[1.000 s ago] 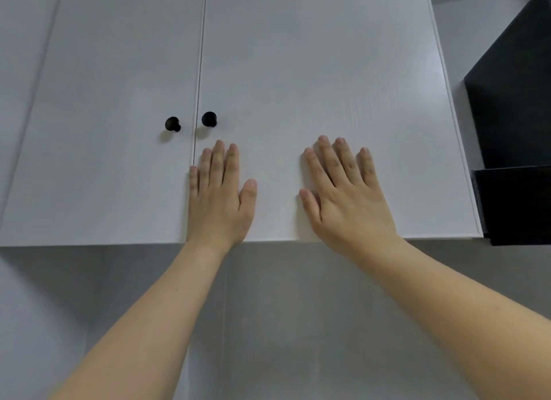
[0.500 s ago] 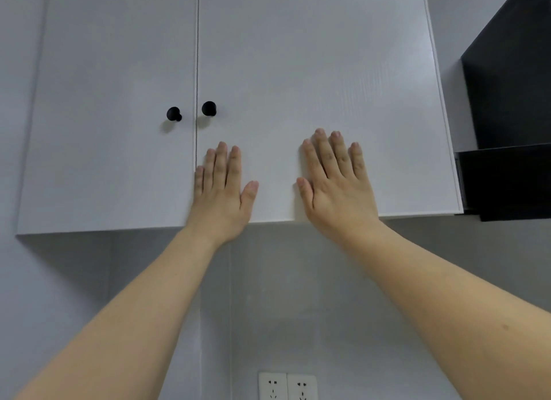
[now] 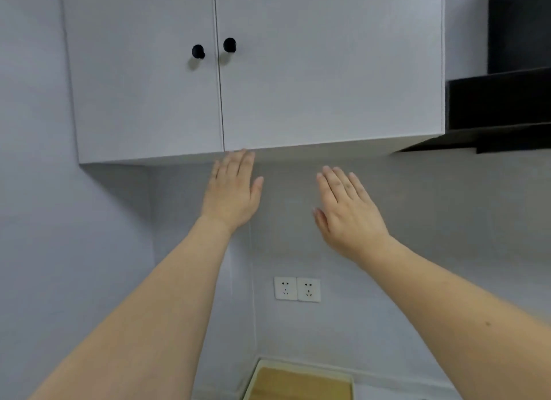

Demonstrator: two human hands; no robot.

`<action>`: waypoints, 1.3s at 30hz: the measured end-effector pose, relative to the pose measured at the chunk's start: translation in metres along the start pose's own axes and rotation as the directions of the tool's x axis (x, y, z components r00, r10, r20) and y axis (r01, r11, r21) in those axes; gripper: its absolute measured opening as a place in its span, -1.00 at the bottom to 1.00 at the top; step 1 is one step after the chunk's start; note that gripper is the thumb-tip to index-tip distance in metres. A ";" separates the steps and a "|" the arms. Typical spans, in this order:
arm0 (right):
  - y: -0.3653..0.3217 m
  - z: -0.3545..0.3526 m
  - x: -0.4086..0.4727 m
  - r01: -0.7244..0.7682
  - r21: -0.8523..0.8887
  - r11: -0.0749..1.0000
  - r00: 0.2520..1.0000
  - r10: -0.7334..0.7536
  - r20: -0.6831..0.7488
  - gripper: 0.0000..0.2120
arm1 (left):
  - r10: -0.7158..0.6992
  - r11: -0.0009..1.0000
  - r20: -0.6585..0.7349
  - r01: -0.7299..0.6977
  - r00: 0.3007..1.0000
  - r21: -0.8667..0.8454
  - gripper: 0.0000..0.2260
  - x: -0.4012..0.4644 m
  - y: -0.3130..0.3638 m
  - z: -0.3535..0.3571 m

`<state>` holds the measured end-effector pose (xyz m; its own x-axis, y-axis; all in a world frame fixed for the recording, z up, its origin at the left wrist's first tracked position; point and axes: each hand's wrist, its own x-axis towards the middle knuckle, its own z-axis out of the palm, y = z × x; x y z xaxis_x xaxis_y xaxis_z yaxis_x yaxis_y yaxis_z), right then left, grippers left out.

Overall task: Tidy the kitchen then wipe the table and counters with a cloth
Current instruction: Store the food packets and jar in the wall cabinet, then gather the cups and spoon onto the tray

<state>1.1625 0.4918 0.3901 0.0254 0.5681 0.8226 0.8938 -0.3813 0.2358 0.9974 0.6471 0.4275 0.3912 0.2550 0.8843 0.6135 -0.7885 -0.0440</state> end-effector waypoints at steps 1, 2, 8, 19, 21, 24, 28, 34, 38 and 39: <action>-0.003 0.004 -0.016 -0.024 0.012 1.000 0.998 0.023 0.057 -0.38 | 0.015 1.000 0.042 -0.016 0.999 0.013 -0.47 -0.014 -0.001 0.005; -0.006 0.008 -0.027 -0.045 0.022 0.999 0.993 0.042 0.110 -0.39 | 0.026 0.999 0.067 -0.027 0.997 0.017 -0.48 -0.025 -0.002 0.010; -0.018 0.028 -0.089 -0.090 0.057 0.994 0.925 0.063 0.375 -0.40 | -0.007 0.998 0.220 0.021 0.975 -0.062 -0.48 -0.094 0.008 0.043; -0.060 0.087 -0.219 -0.267 0.149 0.952 0.692 0.082 0.717 -0.40 | -0.079 0.961 0.551 0.210 0.831 -0.179 -0.51 -0.256 0.042 0.113; -0.074 0.098 -0.256 -0.296 0.154 0.943 0.619 0.066 0.783 -0.39 | -0.080 0.953 0.637 0.247 0.766 -0.178 -0.50 -0.300 0.056 0.124; -0.089 0.109 -0.304 -0.306 0.157 0.939 0.501 0.018 0.866 -0.40 | -0.024 0.955 0.766 0.241 0.643 -0.173 -0.49 -0.359 0.074 0.132; -0.092 0.114 -0.333 -0.316 0.142 0.938 0.397 -0.006 0.918 -0.40 | -0.029 0.950 0.849 0.278 0.528 -0.141 -0.49 -0.401 0.079 0.135; -0.088 0.118 -0.341 -0.362 0.131 0.923 0.378 0.017 0.926 -0.41 | -0.075 0.924 0.853 0.358 0.517 -0.135 -0.49 -0.408 0.077 0.145; -0.087 0.120 -0.346 -0.375 0.128 0.918 0.376 0.025 0.926 -0.41 | -0.070 0.918 0.850 0.367 0.521 -0.150 -0.50 -0.408 0.079 0.147; -0.086 0.120 -0.347 -0.376 0.125 0.918 0.372 0.026 0.928 -0.42 | -0.068 0.919 0.853 0.366 0.518 -0.149 -0.50 -0.409 0.080 0.147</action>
<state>1.1301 0.4149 0.0226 0.4476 0.8783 -0.1677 0.8674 -0.4721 -0.1575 0.9877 0.5626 -0.0058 0.7458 0.6630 0.0648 0.6044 -0.7144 0.3525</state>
